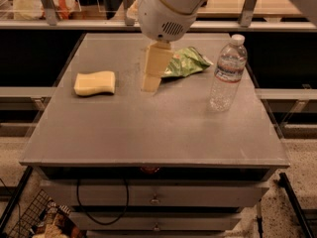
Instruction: Pick sponge
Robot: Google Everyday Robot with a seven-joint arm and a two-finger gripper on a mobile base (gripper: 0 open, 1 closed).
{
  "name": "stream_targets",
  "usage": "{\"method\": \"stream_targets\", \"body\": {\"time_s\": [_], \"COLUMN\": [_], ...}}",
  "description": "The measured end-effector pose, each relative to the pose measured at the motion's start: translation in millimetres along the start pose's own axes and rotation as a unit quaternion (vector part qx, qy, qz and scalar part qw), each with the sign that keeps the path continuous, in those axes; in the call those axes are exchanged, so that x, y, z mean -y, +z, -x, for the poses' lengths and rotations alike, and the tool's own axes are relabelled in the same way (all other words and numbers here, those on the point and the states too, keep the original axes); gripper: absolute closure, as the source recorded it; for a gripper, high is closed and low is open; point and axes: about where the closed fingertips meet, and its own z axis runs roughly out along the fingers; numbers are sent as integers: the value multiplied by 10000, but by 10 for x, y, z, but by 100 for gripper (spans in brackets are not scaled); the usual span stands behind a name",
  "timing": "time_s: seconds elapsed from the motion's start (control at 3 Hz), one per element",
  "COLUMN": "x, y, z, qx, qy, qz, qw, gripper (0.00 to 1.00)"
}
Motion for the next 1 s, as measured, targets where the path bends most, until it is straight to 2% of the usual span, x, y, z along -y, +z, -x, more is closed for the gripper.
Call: {"method": "stream_targets", "body": {"time_s": [0.67,1.0], "x": [376,503], "y": [904,1272], "z": [192,223], "qx": [430,847], "qy": [185,394], "qz": [-80,37], "qw": [9989,9956], "gripper": [0,0]}}
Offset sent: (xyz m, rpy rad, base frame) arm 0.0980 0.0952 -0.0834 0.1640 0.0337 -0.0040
